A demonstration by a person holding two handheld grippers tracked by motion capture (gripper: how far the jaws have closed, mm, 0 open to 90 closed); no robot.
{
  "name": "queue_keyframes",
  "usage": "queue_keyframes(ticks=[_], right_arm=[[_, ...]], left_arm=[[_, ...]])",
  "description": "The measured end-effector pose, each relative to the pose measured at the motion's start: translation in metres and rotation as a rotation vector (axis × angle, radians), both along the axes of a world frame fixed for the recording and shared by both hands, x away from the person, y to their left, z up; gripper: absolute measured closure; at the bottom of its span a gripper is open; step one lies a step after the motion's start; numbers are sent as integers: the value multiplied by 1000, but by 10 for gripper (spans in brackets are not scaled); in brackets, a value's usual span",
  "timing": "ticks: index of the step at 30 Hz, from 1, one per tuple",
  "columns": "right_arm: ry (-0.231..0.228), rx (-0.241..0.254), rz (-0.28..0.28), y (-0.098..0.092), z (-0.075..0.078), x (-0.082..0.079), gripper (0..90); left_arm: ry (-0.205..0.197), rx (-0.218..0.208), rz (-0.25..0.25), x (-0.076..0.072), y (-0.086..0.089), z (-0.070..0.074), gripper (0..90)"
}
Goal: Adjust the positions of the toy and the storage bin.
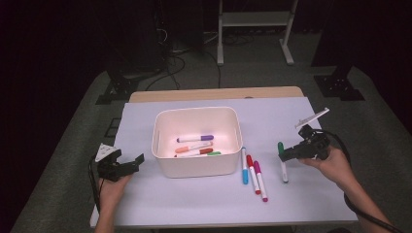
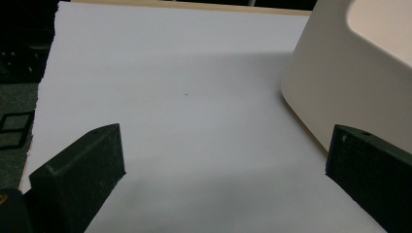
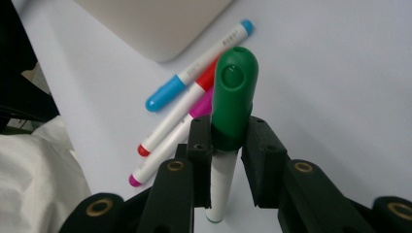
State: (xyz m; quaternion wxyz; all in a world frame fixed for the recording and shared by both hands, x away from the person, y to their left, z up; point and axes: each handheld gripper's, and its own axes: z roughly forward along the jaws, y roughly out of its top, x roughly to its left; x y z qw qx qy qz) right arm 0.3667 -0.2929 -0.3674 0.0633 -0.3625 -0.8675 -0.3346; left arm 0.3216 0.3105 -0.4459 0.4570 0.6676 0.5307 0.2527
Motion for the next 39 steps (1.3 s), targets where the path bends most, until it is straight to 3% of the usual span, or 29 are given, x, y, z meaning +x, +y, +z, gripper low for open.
queue_keyframes(ticks=[4, 6, 7, 19, 21, 28, 31, 33, 34, 36, 39], right_arm=[[-27, -4, 20, 7, 21, 4, 730], [-31, -5, 24, 8, 24, 4, 730], [-41, -3, 36, 12, 34, 6, 730], [-68, -2, 98, 36, 79, 14, 730], [-81, 0, 123, 48, 94, 17, 730], [-103, -3, 181, 76, 122, 22, 730], [-113, 0, 212, 97, 139, 24, 730], [-117, -3, 221, 101, 141, 25, 730], [-126, -4, 247, 114, 148, 29, 730], [-124, -7, 256, 120, 150, 30, 730], [-125, -15, 295, 146, 155, 36, 730]], left_arm=[[0, 0, 0, 0, 0, 0, 0], [-1, 3, -1, 0, 0, 0, 0], [-1, 3, -1, 0, 0, 0, 0], [0, -2, 1, 0, 1, 0, 0], [-1, -3, 1, 0, 0, 0, 0], [2, -3, 0, 0, 0, 0, 0], [0, -7, 0, 1, 0, 0, 0], [0, -8, 0, 1, 0, 0, 0], [0, -7, -2, 1, 0, 0, 0], [-1, -8, -2, 1, 1, 0, 0], [-1, -14, 0, 1, 2, 0, 0]])
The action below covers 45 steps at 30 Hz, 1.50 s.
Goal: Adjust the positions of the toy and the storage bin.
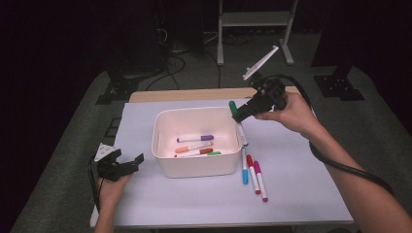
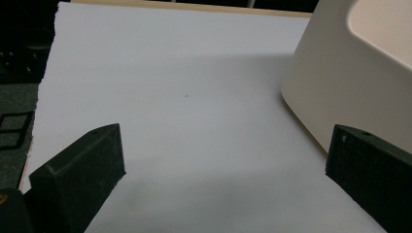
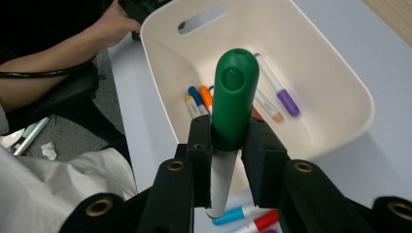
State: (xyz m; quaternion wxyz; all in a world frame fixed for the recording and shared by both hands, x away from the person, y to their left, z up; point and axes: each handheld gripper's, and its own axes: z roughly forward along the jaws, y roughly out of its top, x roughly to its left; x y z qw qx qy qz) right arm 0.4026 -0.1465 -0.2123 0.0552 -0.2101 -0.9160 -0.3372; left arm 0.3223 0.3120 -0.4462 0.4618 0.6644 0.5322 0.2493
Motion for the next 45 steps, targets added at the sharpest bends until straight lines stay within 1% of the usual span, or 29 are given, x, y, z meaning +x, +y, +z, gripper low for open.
queue_keyframes(ticks=[1, 3, 6, 8, 9, 11, 13, 14, 15, 16, 17, 18, 20, 22, 23, 24, 25, 26, 30, 31, 32, 34, 36, 37, 39, 42, 43, 44, 45], right_arm=[[0, 0, 0, 0, 0, 0, 730], [-2, -18, 27, 19, 1, 4, 730], [5, -28, 41, 31, 1, 6, 730], [1, -46, 62, 45, -2, 8, 730], [5, -56, 77, 56, -5, 11, 730], [8, -73, 93, 68, -9, 13, 730], [8, -82, 96, 73, -12, 14, 730], [17, -93, 119, 85, -20, 16, 730], [17, -93, 119, 85, -20, 16, 730], [26, -118, 134, 96, -30, 17, 730], [26, -118, 134, 96, -30, 17, 730], [36, -146, 155, 106, -42, 18, 730], [52, -162, 165, 113, -53, 19, 730], [64, -193, 172, 121, -63, 20, 730], [64, -193, 172, 121, -63, 20, 730], [86, -206, 183, 129, -73, 21, 730], [86, -206, 183, 129, -73, 21, 730], [96, -214, 194, 137, -80, 20, 730], [110, -237, 218, 149, -91, 18, 721], [110, -237, 218, 149, -91, 18, 721], [128, -231, 212, 154, -95, 18, 642], [115, -224, 213, 156, -94, 17, 629], [117, -222, 205, 156, -94, 16, 622], [106, -209, 206, 152, -91, 15, 624], [104, -204, 198, 151, -90, 15, 627], [89, -175, 179, 134, -81, 13, 630], [89, -175, 179, 134, -81, 13, 630], [80, -161, 169, 123, -76, 12, 629], [80, -161, 169, 123, -76, 12, 629]], left_arm=[[0, 0, 0, 0, 0, 0, 0], [-2, 0, -1, 0, 1, 0, 0], [-4, -3, 0, 0, 1, 0, 0], [-4, -4, 0, 0, 1, 0, 0], [-4, -5, 0, 0, 1, 0, 0], [-5, -6, -1, 0, 1, 0, 0], [-5, -5, -3, 0, 1, 0, 0], [-7, -8, -2, -1, 1, 0, 0], [-7, -8, -2, -1, 1, 0, 0], [-7, -8, -1, -1, 2, 0, 0], [-7, -8, -1, -1, 2, 0, 0], [-6, -8, 0, -1, 2, 1, 0], [-8, -9, 1, -1, 3, 1, 0], [-8, -8, 2, -1, 3, 0, 0], [-8, -8, 2, -1, 3, 0, 0], [-10, -9, 2, -1, 2, 0, 0], [-10, -8, 2, -1, 2, 0, 0], [-10, -9, 2, -1, 2, 1, 0], [-11, -8, 0, -1, 3, 1, 0], [-11, -8, 0, -1, 3, 1, 0], [-11, -9, 0, -1, 3, 1, 0], [-11, -8, 0, -2, 3, 1, 0], [-12, -8, 1, -2, 3, 1, 0], [-12, -9, 3, -2, 3, 1, 0], [-11, -8, 4, -2, 4, 1, 0], [-11, -6, 1, -2, 3, 0, 0], [-11, -6, 1, -2, 3, 0, 0], [-10, -5, 0, -2, 3, 0, 0], [-10, -5, 0, -2, 3, 0, 0]])
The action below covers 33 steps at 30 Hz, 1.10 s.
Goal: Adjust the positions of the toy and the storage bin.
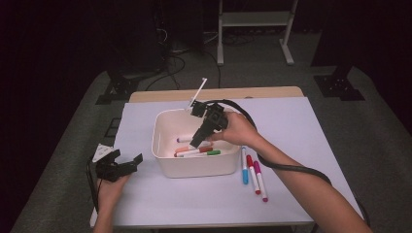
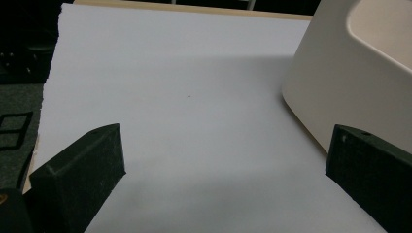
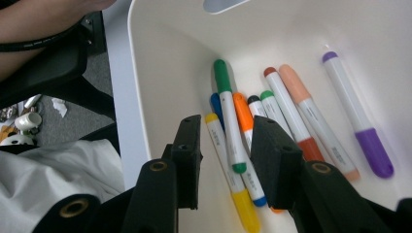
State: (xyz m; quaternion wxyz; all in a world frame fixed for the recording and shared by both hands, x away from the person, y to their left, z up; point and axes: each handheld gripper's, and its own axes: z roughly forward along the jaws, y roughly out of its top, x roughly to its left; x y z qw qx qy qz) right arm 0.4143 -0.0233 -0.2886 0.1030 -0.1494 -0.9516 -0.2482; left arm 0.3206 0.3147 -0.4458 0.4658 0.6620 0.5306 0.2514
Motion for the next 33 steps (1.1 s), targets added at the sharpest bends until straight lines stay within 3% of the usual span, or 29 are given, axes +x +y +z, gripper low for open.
queue_keyframes(ticks=[2, 4, 9, 11, 16, 18, 20, 26, 29, 31, 33], right_arm=[[-13, 28, -21, -18, 8, -4, 629], [-16, 36, -31, -23, 10, -5, 629], [-48, 108, -84, -66, 32, -15, 626], [-52, 114, -94, -71, 35, -16, 626], [-91, 148, -154, -114, 46, -26, 619], [-88, 150, -164, -119, 46, -27, 618], [-97, 161, -192, -142, 42, -33, 618], [-75, 167, -256, -172, 29, -37, 618], [-50, 164, -290, -193, 11, -39, 614], [-45, 166, -295, -196, 7, -39, 613], [-17, 157, -322, -207, -9, -40, 608]], left_arm=[[3, 3, 0, 0, 0, 0, 0], [2, 5, 0, 0, 0, 0, 0], [5, 3, 3, -1, 0, 0, 0], [5, 2, 4, -1, 0, 0, 0], [7, 10, 3, -1, -1, 0, 0], [7, 9, 4, -1, -1, 0, 0], [9, 11, 4, -1, -1, 0, 0], [12, 13, 3, -1, -2, 0, 0], [13, 14, 3, -1, -2, 0, 0], [13, 13, 4, -1, -2, 0, 0], [12, 14, 5, -1, -2, -1, 0]])
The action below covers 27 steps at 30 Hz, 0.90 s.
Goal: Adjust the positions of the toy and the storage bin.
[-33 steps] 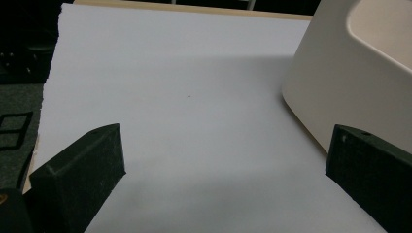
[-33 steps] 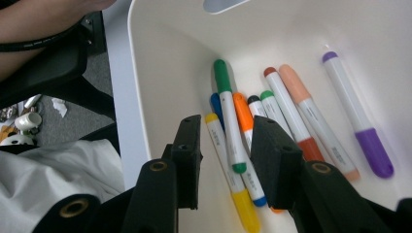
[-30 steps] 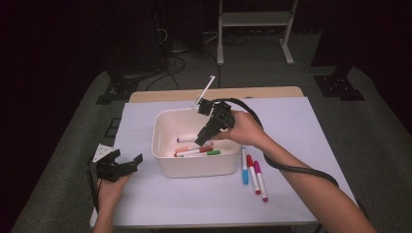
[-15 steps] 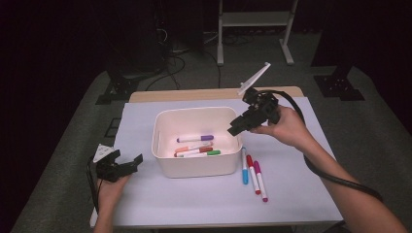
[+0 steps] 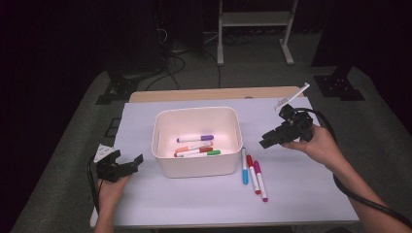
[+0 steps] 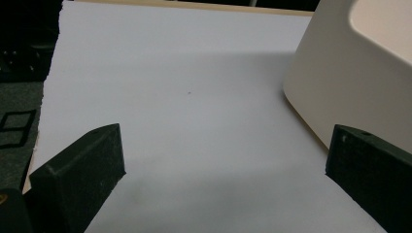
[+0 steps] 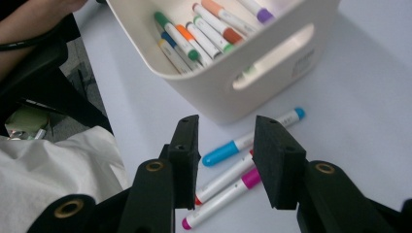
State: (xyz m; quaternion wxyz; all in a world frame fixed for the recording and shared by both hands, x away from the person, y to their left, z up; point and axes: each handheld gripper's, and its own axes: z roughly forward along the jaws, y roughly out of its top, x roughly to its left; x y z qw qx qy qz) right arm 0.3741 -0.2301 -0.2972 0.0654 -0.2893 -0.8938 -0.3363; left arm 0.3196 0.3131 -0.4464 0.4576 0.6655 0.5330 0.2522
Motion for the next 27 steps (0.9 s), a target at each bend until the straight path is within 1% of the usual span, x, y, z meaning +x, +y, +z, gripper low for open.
queue_keyframes(ticks=[1, 2, 3, 4, 5, 6, 8, 9, 10, 11, 12, 13, 15, 16, 18, 20, 22, 27], right_arm=[[0, 0, 0, 0, 0, 0, 608], [6, 1, -8, -2, -4, 0, 607], [16, 6, -12, -6, -10, -1, 605], [26, 9, -29, -10, -20, -1, 603], [26, 9, -29, -10, -20, -1, 603], [47, 16, -35, -14, -30, -2, 598], [58, 17, -44, -16, -39, -2, 583], [58, 17, -44, -16, -39, -2, 583], [73, 14, -56, -17, -50, -2, 581], [73, 14, -56, -17, -50, -2, 581], [89, 0, -67, -18, -58, -2, 579], [89, 0, -67, -18, -58, -2, 579], [94, 0, -76, -18, -67, -1, 578], [106, -3, -80, -17, -73, -1, 576], [106, -6, -83, -16, -76, -2, 574], [104, -17, -92, -13, -87, -2, 563], [101, -17, -92, -13, -89, -2, 562], [107, -29, -100, -7, -108, -4, 563]], left_arm=[[0, 0, 0, 0, 0, 0, 0], [0, 0, 1, 0, 0, 0, 0], [0, 0, 1, 0, 0, 0, 0], [0, 1, 1, 0, 0, 0, 0], [-1, 0, 2, 0, 0, 0, 0], [0, 1, 2, 0, 1, 0, 0], [1, 0, 2, 0, 1, 0, 0], [1, 0, 2, 0, 1, 0, 0], [1, 1, 2, 0, 1, 0, 0], [1, 1, 2, 0, 1, 0, 0], [1, 3, 2, 0, 1, 0, 0], [1, 3, 2, 0, 1, 0, 0], [1, 3, 3, 0, 1, 0, 0], [0, 1, 3, 0, 1, 0, 0], [-1, 2, 3, 0, 1, 0, 0], [-2, 2, 3, 0, 2, 0, 0], [-2, 1, 3, 0, 2, 0, 0], [-3, 2, 3, 0, 2, 0, 0]])
